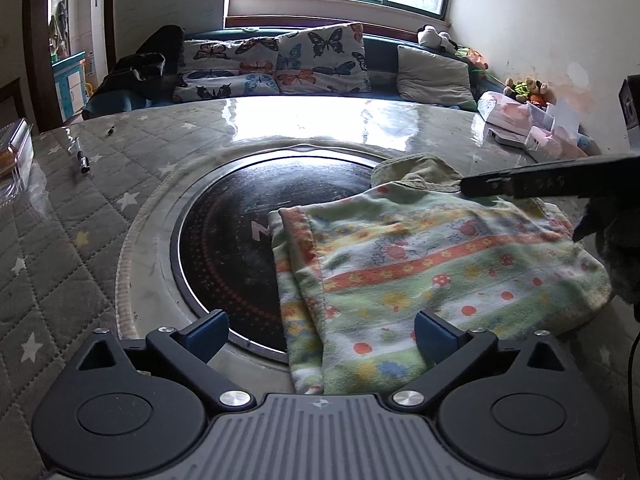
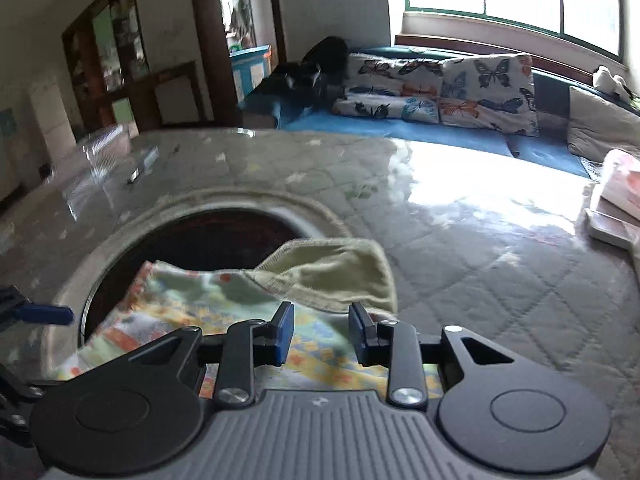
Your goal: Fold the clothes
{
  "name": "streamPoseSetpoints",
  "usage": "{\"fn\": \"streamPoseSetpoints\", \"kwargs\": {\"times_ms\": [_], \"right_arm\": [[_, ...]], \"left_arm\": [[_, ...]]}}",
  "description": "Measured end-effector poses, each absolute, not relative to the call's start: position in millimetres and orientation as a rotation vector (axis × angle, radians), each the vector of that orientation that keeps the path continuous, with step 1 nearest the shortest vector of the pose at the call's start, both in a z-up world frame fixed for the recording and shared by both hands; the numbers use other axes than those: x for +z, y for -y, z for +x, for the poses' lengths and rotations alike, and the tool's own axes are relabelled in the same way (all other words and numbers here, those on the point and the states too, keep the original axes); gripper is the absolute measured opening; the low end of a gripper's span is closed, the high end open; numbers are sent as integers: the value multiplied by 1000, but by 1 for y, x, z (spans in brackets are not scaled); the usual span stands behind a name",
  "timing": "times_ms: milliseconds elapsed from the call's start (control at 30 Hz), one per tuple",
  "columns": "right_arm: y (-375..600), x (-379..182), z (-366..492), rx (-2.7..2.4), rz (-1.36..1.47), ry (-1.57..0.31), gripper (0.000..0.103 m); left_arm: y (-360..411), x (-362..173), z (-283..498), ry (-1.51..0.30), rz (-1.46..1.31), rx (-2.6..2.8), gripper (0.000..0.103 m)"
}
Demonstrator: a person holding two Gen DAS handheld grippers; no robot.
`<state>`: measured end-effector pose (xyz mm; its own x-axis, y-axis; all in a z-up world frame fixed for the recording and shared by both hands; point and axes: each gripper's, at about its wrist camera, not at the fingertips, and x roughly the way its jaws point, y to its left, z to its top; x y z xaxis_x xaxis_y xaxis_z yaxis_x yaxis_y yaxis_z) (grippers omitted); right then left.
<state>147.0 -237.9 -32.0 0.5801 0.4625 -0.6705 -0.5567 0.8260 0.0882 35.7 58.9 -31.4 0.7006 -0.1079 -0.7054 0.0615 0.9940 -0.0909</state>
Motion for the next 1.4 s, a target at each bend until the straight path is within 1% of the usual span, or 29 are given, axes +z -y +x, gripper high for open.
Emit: {"fn": "streamPoseSetpoints", "kwargs": {"times_ms": [333,467,533,567,933,1000,1167,1267,1400], "right_arm": [[203,-26,141,685,-189,-740,30],[178,-38,143,700,-233,-758,31],[168,-41,144,701,-247,-761,32],[165,-41,144,703,-250,-760,35],[155,-34,135,724,-277,-739,38],[150,-36,131,733,-299,-740,42],[142,-41,130,729,-323,-740,45],[147,-33,125,740,-321,-725,50],[154,-21,114,750,-320,-701,52]], "left_arm": [[-71,-32,33,-800,-89,-45,103],[-73,-32,33,-806,-99,-36,103],[-73,-32,33,-809,-99,-34,103],[-73,-32,33,-810,-100,-34,103],[-76,-31,33,-817,-113,-26,103],[-75,-31,33,-818,-110,-24,103],[-76,-30,33,-827,-115,-18,103],[-78,-30,32,-829,-119,-18,103],[-79,-30,32,-834,-126,-9,103]]}}
